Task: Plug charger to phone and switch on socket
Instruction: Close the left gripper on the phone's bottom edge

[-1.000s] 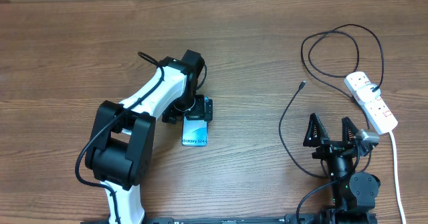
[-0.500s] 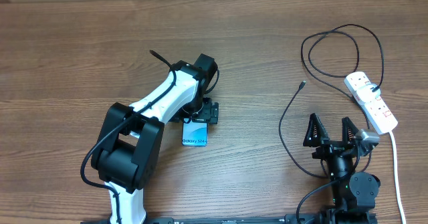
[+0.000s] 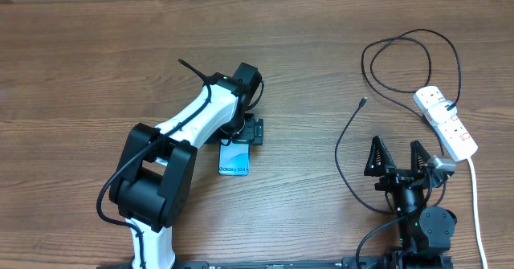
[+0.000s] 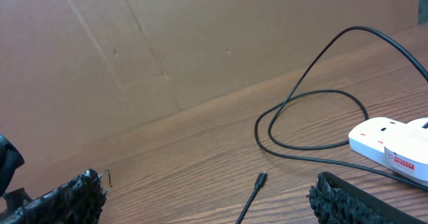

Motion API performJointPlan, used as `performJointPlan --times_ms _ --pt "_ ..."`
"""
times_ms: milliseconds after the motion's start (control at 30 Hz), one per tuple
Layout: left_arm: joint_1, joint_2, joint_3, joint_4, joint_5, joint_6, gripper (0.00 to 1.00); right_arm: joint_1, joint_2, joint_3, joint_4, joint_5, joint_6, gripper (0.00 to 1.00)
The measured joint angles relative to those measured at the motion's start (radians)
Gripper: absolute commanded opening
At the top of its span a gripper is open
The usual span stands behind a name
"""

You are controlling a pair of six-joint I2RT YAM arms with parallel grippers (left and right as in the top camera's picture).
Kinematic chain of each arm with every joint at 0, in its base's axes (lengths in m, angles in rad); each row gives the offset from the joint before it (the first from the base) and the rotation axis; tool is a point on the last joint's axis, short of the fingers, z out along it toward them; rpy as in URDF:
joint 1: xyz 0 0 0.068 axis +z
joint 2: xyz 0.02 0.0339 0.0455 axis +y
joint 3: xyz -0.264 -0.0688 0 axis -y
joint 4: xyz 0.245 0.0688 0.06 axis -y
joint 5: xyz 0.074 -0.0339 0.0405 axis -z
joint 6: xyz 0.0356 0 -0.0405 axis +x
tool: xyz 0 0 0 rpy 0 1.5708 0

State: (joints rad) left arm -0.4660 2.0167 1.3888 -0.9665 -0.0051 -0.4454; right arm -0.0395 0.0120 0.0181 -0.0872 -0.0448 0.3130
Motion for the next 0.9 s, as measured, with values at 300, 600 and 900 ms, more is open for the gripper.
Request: performJointPlan --times_ms 300,600,900 --pt "0.0 0.0 -0.001 0.005 0.0 -0.003 1.0 0.0 0.0 0.0 0.0 0.0 0.0 1.0" --pt "0.001 -0.003 -0.058 0.085 0.001 -0.009 1.0 0.0 0.0 0.0 0.0 0.0 0.0 1.0" --pt "0.001 -0.012 -0.074 0.098 0.002 -0.013 1.0 0.0 0.0 0.0 0.0 0.0 0.0 1.0"
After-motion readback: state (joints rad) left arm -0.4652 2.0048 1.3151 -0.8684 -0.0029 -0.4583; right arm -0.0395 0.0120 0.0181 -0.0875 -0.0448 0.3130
